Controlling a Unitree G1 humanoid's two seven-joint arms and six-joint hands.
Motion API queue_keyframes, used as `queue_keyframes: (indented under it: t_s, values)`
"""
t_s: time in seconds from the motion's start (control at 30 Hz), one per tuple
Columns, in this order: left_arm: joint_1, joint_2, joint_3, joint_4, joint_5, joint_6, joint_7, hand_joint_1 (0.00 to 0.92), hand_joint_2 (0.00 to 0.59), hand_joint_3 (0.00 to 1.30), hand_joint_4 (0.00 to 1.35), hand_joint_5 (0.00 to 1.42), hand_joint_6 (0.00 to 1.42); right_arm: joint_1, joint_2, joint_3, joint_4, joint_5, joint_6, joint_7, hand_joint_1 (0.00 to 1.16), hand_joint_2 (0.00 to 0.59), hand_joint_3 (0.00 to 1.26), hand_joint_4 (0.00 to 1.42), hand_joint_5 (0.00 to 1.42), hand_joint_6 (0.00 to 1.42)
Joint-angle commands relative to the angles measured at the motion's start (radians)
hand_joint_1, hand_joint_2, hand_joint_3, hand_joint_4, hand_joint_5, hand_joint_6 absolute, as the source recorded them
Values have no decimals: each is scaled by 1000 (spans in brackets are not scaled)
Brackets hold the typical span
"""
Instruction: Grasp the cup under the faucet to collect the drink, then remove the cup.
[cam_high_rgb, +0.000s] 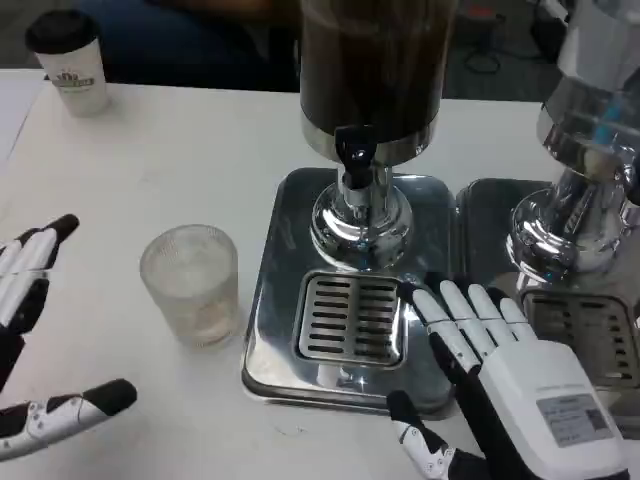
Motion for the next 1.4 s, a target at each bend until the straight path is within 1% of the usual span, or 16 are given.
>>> queue_keyframes:
  t_s: [0.03,0.13,0.23,0.37,0.47,0.57,0.67,0.77,1.0,1.23,1.4]
  values:
    - [-104,-11,-15,109,-61,14,-33,0,13,0,0,7,58,-5,8,4,-9,-3,9,6,394,476,93,0,0,0]
    - [-176,-12,-26,184,-73,18,-41,0,8,0,0,23,62,-10,12,10,-9,-4,10,10,394,476,97,0,0,0]
    - [-254,-2,-54,280,-54,4,-32,0,0,0,0,79,104,-16,17,17,-8,-2,13,15,399,483,114,0,0,0]
    - [-365,21,-114,433,-21,5,-37,0,0,0,0,102,131,-25,22,28,-12,-4,13,18,404,484,130,0,0,0]
    - [-426,35,-153,521,11,3,-18,0,0,0,0,107,133,-31,26,36,-13,-5,13,17,405,485,132,0,0,0]
    - [-483,48,-200,597,60,1,18,3,0,0,0,122,145,-43,38,46,-4,-3,17,13,406,485,133,0,0,0]
    - [-526,59,-251,642,126,20,77,14,0,0,0,145,162,-53,48,60,4,-9,15,8,407,485,139,0,0,0]
    - [-566,63,-296,690,161,34,116,16,0,0,0,148,165,-66,49,74,12,-16,10,8,408,485,152,0,0,0]
    - [-657,67,-386,776,200,62,153,41,0,0,0,180,186,-86,40,95,9,-23,4,9,409,485,161,0,0,0]
    - [-734,64,-478,845,238,82,185,44,0,0,5,194,204,-93,38,113,-3,-25,-1,13,410,485,171,0,0,0]
    - [-780,53,-519,898,234,73,186,44,0,0,13,207,209,-82,41,122,-15,-32,8,12,411,485,178,0,0,0]
